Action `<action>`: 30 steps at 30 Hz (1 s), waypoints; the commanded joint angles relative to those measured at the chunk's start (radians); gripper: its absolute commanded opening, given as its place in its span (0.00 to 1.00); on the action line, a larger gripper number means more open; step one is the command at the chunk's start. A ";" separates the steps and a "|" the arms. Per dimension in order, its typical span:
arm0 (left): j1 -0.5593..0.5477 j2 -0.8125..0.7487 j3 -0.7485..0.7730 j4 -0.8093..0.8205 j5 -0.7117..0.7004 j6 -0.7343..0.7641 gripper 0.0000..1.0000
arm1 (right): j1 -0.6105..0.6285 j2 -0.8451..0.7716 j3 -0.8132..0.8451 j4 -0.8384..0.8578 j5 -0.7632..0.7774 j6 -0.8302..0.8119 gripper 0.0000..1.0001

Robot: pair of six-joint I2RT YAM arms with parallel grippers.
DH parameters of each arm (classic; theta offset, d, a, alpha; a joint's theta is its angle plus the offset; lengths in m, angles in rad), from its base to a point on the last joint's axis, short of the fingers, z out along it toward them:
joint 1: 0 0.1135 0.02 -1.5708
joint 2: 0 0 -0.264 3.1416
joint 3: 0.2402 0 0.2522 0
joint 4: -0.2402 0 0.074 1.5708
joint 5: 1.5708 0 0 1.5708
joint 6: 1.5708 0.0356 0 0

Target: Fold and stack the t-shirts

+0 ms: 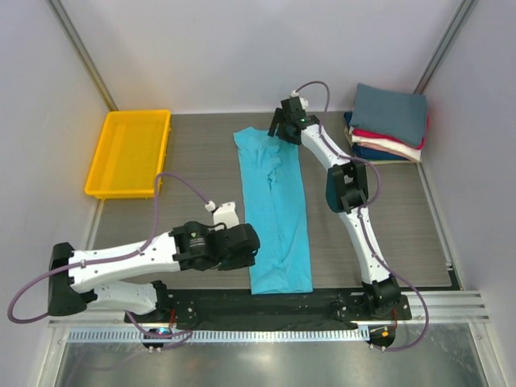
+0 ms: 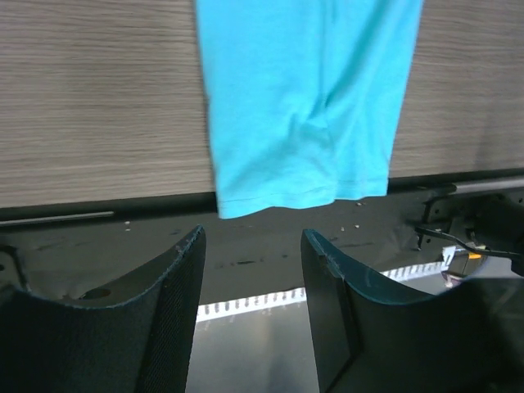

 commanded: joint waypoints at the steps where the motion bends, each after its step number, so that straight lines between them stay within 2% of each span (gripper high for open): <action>1: -0.005 -0.086 -0.067 -0.080 -0.094 -0.064 0.52 | -0.040 -0.097 -0.041 0.004 0.114 0.069 0.78; 4: -0.012 -0.129 -0.126 -0.034 -0.082 -0.068 0.52 | -0.047 -0.171 -0.053 0.020 0.060 0.045 0.80; 9: -0.061 -0.093 -0.175 0.090 -0.051 -0.070 0.52 | -0.045 -0.353 -0.108 0.064 -0.076 -0.018 0.92; 12: -0.094 -0.042 -0.193 0.147 -0.052 -0.090 0.52 | -0.039 -0.545 -0.253 0.040 -0.093 -0.029 0.93; 15: -0.113 0.010 -0.227 0.222 -0.036 -0.105 0.52 | -0.030 -0.830 -0.575 0.004 -0.011 -0.016 0.93; 16: -0.114 0.024 -0.236 0.244 -0.026 -0.108 0.52 | -0.028 -0.902 -0.778 0.001 -0.009 0.003 0.93; 17: -0.120 0.045 -0.242 0.265 -0.016 -0.114 0.52 | -0.025 -1.056 -0.878 -0.014 0.009 0.026 0.92; 18: -0.125 0.059 -0.250 0.290 -0.014 -0.119 0.52 | -0.010 -1.130 -1.080 -0.020 0.034 0.046 0.92; 20: -0.136 0.082 -0.252 0.294 -0.014 -0.130 0.52 | 0.016 -1.284 -1.271 -0.034 0.058 0.110 0.90; 21: -0.139 0.108 -0.253 0.298 -0.017 -0.136 0.53 | 0.048 -1.420 -1.439 -0.039 0.060 0.132 0.89; 24: -0.144 0.148 -0.269 0.331 -0.016 -0.144 0.55 | 0.125 -1.671 -1.703 -0.061 0.065 0.268 0.83; 26: -0.144 0.167 -0.290 0.362 -0.008 -0.147 0.55 | 0.232 -1.764 -1.804 -0.084 0.066 0.352 0.80; 27: -0.144 0.176 -0.298 0.382 -0.002 -0.159 0.55 | 0.278 -1.854 -1.888 -0.101 0.071 0.453 0.79; 30: -0.144 0.209 -0.321 0.403 -0.005 -0.183 0.55 | 0.449 -1.976 -2.005 -0.129 0.112 0.622 0.77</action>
